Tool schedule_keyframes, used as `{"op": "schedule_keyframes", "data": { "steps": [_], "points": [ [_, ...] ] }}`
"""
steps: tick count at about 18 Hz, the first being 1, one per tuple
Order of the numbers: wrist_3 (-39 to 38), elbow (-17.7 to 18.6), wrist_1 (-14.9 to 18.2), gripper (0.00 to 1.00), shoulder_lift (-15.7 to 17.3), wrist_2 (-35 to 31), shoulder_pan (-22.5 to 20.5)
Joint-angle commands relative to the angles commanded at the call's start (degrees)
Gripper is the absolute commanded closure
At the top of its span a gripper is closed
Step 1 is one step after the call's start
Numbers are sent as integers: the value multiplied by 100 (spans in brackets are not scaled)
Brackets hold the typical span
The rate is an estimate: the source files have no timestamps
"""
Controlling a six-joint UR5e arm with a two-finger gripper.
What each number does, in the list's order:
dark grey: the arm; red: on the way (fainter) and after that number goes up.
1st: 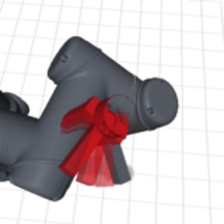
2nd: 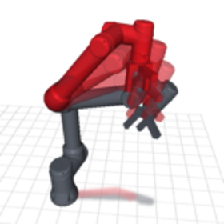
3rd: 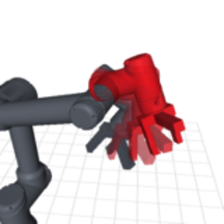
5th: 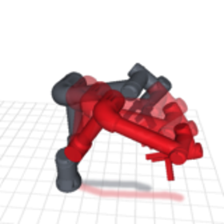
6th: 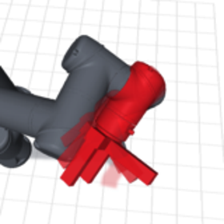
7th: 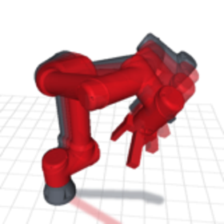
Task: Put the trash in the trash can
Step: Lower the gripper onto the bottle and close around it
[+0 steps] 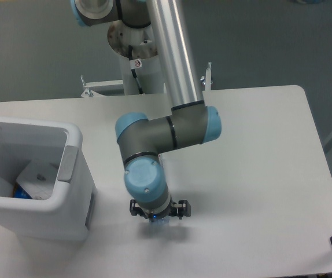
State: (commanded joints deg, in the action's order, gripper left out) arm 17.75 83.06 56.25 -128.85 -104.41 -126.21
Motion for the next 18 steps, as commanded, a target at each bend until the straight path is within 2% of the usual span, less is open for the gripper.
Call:
{"op": "schedule_keyframes", "data": {
  "steps": [8,10,12,15,18],
  "points": [
    [0,26,0,2,-35,9,0],
    [0,35,0,17,-27,26,0],
    [0,53,0,24,-27,26,0],
    [0,53,35,34,0,26,0],
    [0,53,44,38,26,35,0]
  ]
}}
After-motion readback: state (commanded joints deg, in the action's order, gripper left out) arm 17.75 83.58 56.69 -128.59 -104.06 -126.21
